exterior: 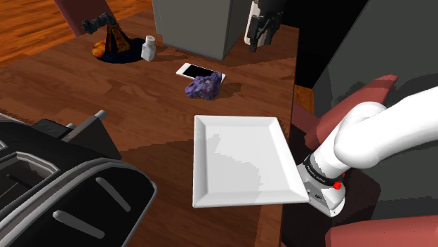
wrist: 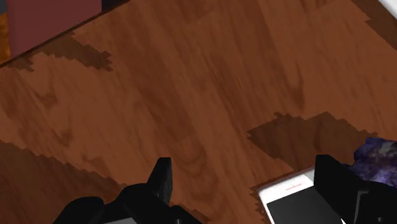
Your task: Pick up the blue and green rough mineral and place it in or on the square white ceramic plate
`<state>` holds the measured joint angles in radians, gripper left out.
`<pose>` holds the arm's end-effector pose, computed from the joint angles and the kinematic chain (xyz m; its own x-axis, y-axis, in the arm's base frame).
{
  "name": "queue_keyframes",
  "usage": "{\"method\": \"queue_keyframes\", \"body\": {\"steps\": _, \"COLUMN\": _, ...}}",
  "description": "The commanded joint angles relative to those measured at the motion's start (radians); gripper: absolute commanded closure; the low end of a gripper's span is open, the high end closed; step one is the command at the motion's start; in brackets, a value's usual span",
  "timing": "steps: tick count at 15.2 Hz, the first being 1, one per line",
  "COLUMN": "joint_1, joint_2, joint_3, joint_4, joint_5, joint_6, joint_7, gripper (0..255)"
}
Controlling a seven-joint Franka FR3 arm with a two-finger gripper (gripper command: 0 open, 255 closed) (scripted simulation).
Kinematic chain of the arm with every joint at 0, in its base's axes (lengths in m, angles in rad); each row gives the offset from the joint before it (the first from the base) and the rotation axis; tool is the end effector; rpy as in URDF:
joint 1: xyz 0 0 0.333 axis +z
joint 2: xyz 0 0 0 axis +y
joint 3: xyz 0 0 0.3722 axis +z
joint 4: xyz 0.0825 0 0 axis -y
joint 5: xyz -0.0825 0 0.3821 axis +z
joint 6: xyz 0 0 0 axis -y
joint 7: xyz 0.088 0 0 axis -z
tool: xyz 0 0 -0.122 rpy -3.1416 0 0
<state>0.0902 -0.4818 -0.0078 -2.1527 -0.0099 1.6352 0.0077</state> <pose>0.3716 0.0288 0.6199 0.9965 0.0762 -0.0357 0.0765 -0.9970 0.0065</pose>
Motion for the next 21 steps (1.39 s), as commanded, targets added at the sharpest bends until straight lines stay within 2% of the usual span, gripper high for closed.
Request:
{"method": "queue_keyframes", "body": {"steps": 1, "joint_1": 0.028, "joint_2": 0.068, "joint_3": 0.015, "joint_4": 0.052, "joint_5": 0.01, "joint_6": -0.008, "joint_7": -0.036, "gripper": 0}}
{"method": "queue_keyframes", "body": {"steps": 10, "joint_1": 0.137, "joint_2": 0.356, "joint_3": 0.105, "joint_4": 0.298, "joint_5": 0.034, "joint_6": -0.069, "joint_7": -0.174, "gripper": 0}}
{"method": "queue_keyframes", "body": {"steps": 18, "joint_1": 0.233, "joint_2": 0.584, "joint_3": 0.201, "joint_4": 0.523, "joint_5": 0.026, "joint_6": -0.155, "joint_7": -0.278, "gripper": 0}}
{"method": "queue_keyframes", "body": {"steps": 21, "joint_1": 0.235, "joint_2": 0.577, "joint_3": 0.203, "joint_4": 0.488, "joint_5": 0.027, "joint_6": -0.128, "joint_7": -0.281, "gripper": 0}}
